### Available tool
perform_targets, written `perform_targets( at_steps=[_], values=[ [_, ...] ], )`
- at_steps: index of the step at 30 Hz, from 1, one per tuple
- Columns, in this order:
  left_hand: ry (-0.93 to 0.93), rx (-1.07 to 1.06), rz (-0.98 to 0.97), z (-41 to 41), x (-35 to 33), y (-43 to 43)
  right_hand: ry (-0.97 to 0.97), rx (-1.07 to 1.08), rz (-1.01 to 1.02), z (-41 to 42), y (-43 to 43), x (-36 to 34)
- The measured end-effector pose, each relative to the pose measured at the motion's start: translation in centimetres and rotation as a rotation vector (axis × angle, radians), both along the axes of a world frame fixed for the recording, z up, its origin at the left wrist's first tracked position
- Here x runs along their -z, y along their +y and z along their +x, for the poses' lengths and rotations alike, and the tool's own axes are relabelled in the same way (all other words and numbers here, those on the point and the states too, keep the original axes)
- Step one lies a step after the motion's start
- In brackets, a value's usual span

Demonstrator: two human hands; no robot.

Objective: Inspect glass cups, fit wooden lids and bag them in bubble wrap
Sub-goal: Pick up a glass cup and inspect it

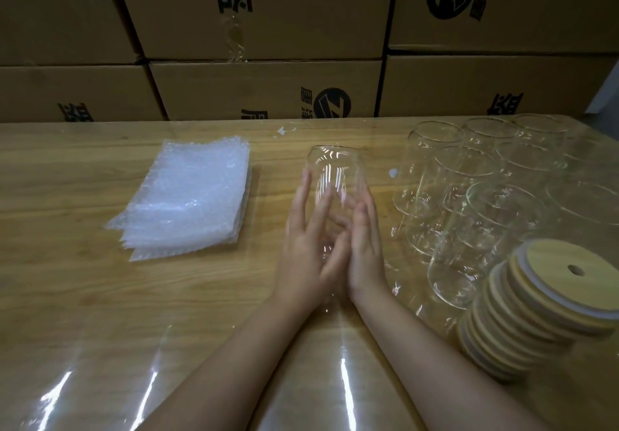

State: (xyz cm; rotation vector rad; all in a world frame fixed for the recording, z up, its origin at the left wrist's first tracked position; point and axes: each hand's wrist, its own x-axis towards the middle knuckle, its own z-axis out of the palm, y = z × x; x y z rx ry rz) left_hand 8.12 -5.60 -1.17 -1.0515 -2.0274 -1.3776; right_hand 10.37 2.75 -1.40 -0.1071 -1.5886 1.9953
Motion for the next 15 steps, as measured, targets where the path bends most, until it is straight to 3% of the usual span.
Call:
perform_targets(
  at_steps=[3,9,11,15],
  values=[
    [-0.438,0.110,0.248,-0.2,-0.6,-0.6,0.022,0.042,0.229,0.6,-0.6,-0.2],
    [-0.897,0.383,0.585,-1.7,-1.2,-0.9,0.169,0.117,0.534,0.9,-0.8,-0.5],
    [-1.007,0.466,0.605,-2.1,-1.2,-1.2,0.207,0.106,0.551,1.1,-0.9,-0.6],
    [-1.131,0.509,0.459,-2.6,-1.1,-1.8,0.130,-0.043,0.433,0.9,-0.5,-0.7]
  ],
)
